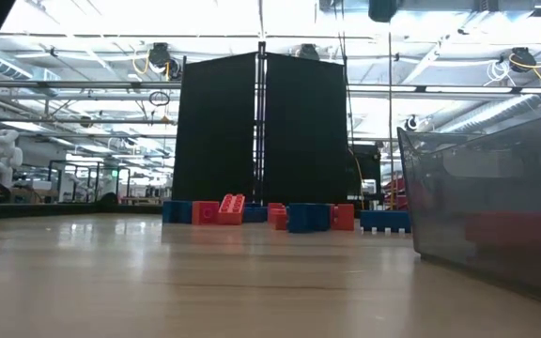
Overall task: Sort blocks
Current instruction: Put the orange game piece into the center black bin
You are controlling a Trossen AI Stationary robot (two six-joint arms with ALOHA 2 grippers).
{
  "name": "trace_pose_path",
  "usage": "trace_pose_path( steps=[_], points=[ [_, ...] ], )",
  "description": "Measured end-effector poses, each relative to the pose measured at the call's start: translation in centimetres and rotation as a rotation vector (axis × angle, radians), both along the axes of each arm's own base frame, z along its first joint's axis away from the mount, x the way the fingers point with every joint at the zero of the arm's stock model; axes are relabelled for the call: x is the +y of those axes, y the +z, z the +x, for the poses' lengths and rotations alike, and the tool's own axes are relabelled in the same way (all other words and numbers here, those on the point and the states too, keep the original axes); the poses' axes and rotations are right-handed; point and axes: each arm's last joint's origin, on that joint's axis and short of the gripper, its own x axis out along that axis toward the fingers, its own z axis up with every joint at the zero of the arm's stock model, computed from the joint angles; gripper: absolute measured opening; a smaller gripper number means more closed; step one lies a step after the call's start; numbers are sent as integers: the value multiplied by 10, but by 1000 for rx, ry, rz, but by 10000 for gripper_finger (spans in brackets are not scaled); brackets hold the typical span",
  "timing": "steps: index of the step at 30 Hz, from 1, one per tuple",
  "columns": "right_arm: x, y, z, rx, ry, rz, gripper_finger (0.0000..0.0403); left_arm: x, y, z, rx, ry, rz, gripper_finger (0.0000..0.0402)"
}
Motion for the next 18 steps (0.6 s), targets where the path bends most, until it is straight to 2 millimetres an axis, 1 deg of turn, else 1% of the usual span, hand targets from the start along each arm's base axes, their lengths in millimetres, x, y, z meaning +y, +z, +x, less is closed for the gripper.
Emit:
trace_pose_path(
  steps=[2, 4, 6, 11, 15, 18],
  points=[
    [0, 0, -1, 4, -1, 0, 0, 0, -15, 7, 38, -29, -73, 121],
    [0, -1, 0, 9, 0, 0, 0, -1, -33, 10, 129, -44, -120, 121],
    [0, -1, -1, 11, 0, 0, 0, -4, -47, 13, 183, -53, -155, 121],
    [0, -1, -1, 19, 6, -7, 0, -5, -57, 14, 252, -93, -193, 121],
    [0, -1, -1, 20, 10, -5, 0, -2, -72, 9, 352, -84, -131, 121],
    [0, -1, -1, 21, 10, -5, 0, -4, -76, 6, 396, -91, -106, 121]
  ],
)
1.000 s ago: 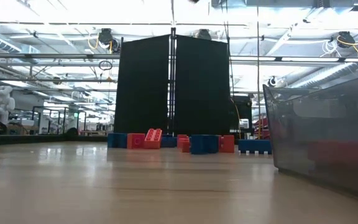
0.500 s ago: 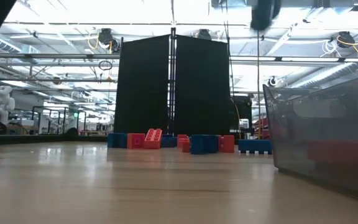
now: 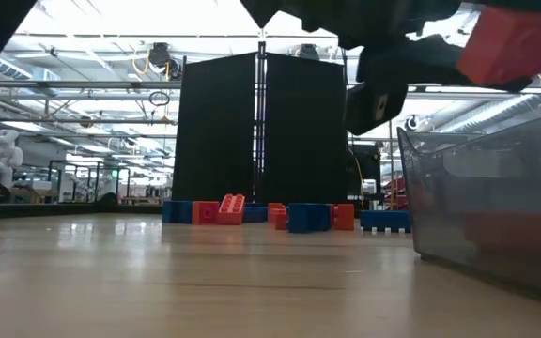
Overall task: Sort blocks
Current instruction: Put the orange game piece into the center black bin, then put the blue game piece into the right black bin
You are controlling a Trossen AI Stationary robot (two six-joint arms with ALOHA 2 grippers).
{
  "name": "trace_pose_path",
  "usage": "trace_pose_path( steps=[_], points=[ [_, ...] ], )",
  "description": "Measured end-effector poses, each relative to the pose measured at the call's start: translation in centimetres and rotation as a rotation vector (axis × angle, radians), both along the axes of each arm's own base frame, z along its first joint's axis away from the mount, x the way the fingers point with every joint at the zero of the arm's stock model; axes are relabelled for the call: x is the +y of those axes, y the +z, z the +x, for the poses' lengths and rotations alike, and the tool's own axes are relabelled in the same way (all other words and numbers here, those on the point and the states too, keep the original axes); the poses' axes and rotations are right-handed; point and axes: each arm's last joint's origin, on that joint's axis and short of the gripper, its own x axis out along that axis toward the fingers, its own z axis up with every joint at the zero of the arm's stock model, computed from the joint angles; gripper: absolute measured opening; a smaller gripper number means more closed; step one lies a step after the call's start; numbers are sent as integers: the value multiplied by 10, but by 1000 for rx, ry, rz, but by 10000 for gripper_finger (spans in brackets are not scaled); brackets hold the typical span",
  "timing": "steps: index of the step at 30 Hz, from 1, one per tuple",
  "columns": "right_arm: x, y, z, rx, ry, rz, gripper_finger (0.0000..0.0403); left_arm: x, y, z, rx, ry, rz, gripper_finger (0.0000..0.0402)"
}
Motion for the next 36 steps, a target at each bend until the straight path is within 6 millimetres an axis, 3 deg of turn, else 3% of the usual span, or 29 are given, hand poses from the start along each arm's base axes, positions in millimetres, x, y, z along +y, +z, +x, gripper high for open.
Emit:
trace_pose_path(
  steps=[3, 8, 11, 17, 20, 23, 25, 28, 33, 36],
  points=[
    [0, 0, 0, 1, 0, 0, 0, -3, 0, 0, -21, -7, 24, 124],
    [0, 0, 0, 3, 0, 0, 0, -6, 3, 2, -94, 41, 83, 236],
    [0, -1, -1, 11, 0, 0, 0, -5, 3, 2, -90, 49, 90, 279],
    [0, -2, -2, 27, 0, 1, 0, 2, 3, 4, -91, 63, 91, 291],
    [0, -3, -3, 34, 0, 2, 0, 10, 27, 5, -159, 73, 149, 292],
    [0, -4, -4, 54, 0, 3, 0, 34, 77, -1, -258, 142, 321, 293],
    [0, -5, -5, 67, -1, 4, 0, 57, 99, -9, -256, 199, 502, 293],
    [0, -6, -6, 82, -1, 5, 0, 92, 101, -12, -201, 203, 695, 293],
    [0, -7, -8, 95, -2, 6, 0, 145, 97, -10, -185, 116, 618, 294],
    [1, -8, -10, 102, -1, 5, 0, 163, 77, -4, -158, 76, 660, 294]
  ],
)
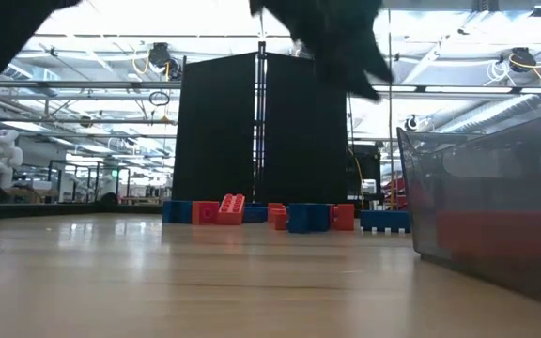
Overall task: Sort blocks
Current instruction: Put the blue game piece into the right black bin
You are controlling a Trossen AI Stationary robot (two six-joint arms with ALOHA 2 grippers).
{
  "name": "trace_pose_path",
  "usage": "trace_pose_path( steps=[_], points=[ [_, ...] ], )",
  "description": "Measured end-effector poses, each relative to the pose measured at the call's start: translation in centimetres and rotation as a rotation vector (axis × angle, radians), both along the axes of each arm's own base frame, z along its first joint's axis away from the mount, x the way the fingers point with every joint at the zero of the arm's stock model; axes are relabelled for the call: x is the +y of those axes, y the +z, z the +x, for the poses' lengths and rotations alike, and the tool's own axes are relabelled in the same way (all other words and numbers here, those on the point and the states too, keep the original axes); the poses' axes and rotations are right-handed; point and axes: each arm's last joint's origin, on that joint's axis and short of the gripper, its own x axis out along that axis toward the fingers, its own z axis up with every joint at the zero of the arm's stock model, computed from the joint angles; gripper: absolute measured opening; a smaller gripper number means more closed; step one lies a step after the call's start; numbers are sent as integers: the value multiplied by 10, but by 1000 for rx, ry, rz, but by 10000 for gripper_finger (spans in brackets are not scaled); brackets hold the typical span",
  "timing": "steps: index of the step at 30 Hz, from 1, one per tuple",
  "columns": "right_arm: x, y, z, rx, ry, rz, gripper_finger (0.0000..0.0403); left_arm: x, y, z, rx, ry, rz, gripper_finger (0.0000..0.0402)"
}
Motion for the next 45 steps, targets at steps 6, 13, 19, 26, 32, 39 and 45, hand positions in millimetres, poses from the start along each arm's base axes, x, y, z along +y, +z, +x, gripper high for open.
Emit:
trace_pose_path(
  steps=[6, 13, 19, 26, 32, 39, 45],
  points=[
    [0, 0, -7, 1, 0, 0, 0, 10, -27, 10, 28, -106, 41, 294],
    [1, 0, -19, -21, -4, -6, 0, 9, -73, 23, 107, -162, 76, 294],
    [1, 1, -28, -46, -4, -7, 0, 10, -105, 28, 160, -202, 116, 294],
    [2, 1, -32, -59, -5, -4, 0, 12, -129, 30, 211, -234, 133, 290],
    [2, 1, -32, -64, -13, 4, 0, 19, -140, 30, 241, -212, 138, 199],
    [2, 1, -32, -70, -21, 14, 0, 18, -137, 30, 248, -172, 127, 121],
    [1, 2, -31, -83, -19, 11, 0, 19, -99, 28, 157, -58, 69, 121]
  ],
)
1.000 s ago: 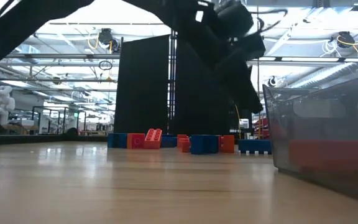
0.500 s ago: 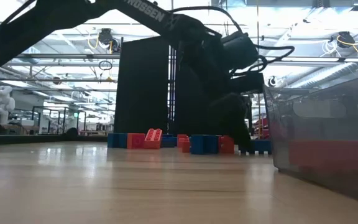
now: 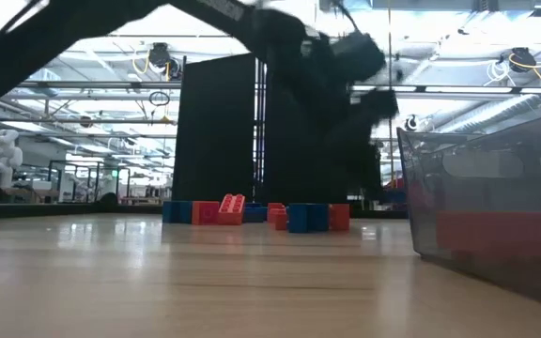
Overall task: Sort blocks
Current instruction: Put the blue game piece into the right black bin
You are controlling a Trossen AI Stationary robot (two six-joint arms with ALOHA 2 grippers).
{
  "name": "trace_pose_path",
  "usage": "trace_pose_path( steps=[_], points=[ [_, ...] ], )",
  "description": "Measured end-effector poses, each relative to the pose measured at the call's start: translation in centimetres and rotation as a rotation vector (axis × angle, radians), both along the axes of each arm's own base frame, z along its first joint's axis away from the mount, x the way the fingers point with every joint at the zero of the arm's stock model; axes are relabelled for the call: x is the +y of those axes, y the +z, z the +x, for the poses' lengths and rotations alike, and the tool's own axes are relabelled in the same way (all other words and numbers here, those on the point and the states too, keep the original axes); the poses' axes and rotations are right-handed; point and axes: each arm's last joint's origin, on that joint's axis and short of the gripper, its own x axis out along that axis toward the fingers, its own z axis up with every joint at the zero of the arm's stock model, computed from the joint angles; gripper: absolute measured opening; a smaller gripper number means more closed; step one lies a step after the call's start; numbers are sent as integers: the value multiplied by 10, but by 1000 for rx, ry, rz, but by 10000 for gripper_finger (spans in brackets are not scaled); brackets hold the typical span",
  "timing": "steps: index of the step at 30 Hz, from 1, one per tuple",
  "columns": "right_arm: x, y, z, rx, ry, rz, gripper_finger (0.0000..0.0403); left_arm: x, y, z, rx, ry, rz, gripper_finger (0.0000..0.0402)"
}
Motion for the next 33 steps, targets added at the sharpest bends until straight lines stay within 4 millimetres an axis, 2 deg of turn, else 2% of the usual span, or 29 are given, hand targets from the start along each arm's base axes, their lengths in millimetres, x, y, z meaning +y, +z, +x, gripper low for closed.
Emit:
trace_pose_path(
  steps=[5, 12, 17, 20, 24, 33],
  points=[
    [0, 3, -1, -30, 20, -28, 0, -1, 71, -8, -211, 86, -20, 121],
    [0, 16, 3, -178, 86, -122, 0, -15, 187, -41, -614, 164, -2, 121],
    [5, 13, 24, -292, 351, -178, 5, -28, 245, -67, -862, 168, 25, 121],
    [8, 3, 46, -357, 487, -181, 22, -34, 264, -76, -963, 159, 17, 121],
    [9, -2, 72, -430, 577, -247, 73, -42, 263, -75, -965, 142, 6, 121],
    [6, -7, 113, -391, 570, -295, 280, -51, 263, -73, -986, 123, 1, 121]
  ],
)
